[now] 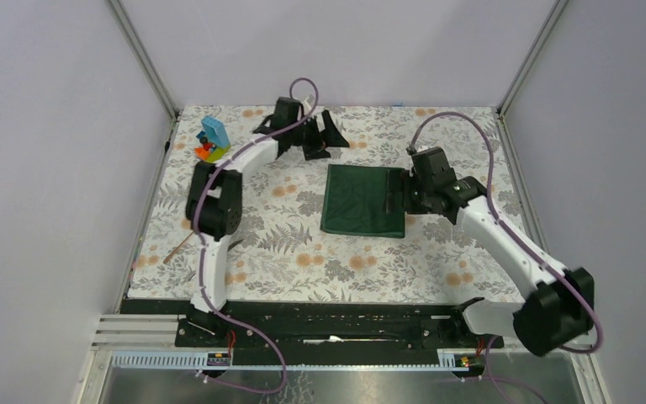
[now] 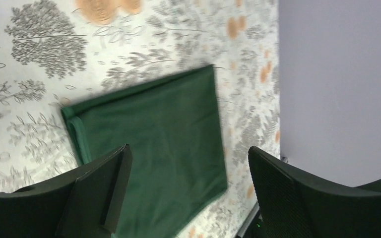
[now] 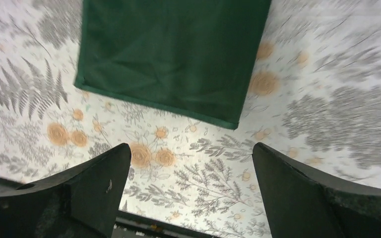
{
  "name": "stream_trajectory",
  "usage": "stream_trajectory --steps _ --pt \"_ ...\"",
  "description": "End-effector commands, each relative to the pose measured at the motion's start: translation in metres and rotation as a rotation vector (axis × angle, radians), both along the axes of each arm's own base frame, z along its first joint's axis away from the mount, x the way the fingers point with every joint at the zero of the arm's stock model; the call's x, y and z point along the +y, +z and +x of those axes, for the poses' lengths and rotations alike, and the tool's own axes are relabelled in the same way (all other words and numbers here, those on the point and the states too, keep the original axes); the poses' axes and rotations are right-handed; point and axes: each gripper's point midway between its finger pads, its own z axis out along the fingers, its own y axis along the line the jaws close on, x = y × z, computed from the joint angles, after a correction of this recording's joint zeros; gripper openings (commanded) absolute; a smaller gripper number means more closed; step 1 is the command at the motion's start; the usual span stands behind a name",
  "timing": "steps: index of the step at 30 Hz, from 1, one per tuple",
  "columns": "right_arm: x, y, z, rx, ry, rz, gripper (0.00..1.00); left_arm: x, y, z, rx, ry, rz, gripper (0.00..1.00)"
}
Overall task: Fold the napkin into a case and place the utensils inside
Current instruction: Smooth out the square-folded napkin at the center of the board, then rotate the square-folded napkin at the center of the board.
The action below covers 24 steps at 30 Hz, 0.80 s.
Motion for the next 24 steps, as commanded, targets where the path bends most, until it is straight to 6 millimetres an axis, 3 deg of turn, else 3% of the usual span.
stream_trajectory --steps 1,4,8,12,19,22,24 --pt "-0.062 0.047 -0.006 -0.207 -0.227 -0.27 1.0 0.021 0.13 -0.028 -0.269 0.005 -0.004 0.93" --pt "-0.08 0.042 -0.009 -0.274 -0.459 -0.204 1.0 0.038 0.15 -0.057 -0.31 0.007 0.02 0.93" --pt "-0.058 0.027 -0.003 -0.264 -0.374 -0.129 0.99 0.061 0.163 -0.102 -0.356 -0.009 0.074 0.93" --pt "-0.016 -0.002 0.009 -0.142 -0.146 -0.087 0.99 0.092 0.153 -0.152 -0.367 0.007 0.165 0.94" --pt "0.09 -0.031 0.036 -0.124 0.372 -0.028 0.6 0.142 0.103 -0.223 -0.313 0.094 0.3 0.94" --pt "0.125 -0.039 0.042 -0.163 0.504 -0.007 0.6 0.156 0.087 -0.244 -0.296 0.146 0.319 0.95" --pt "0.13 -0.049 0.055 -0.126 0.428 -0.018 0.62 0.161 0.075 -0.256 -0.253 0.176 0.309 0.96"
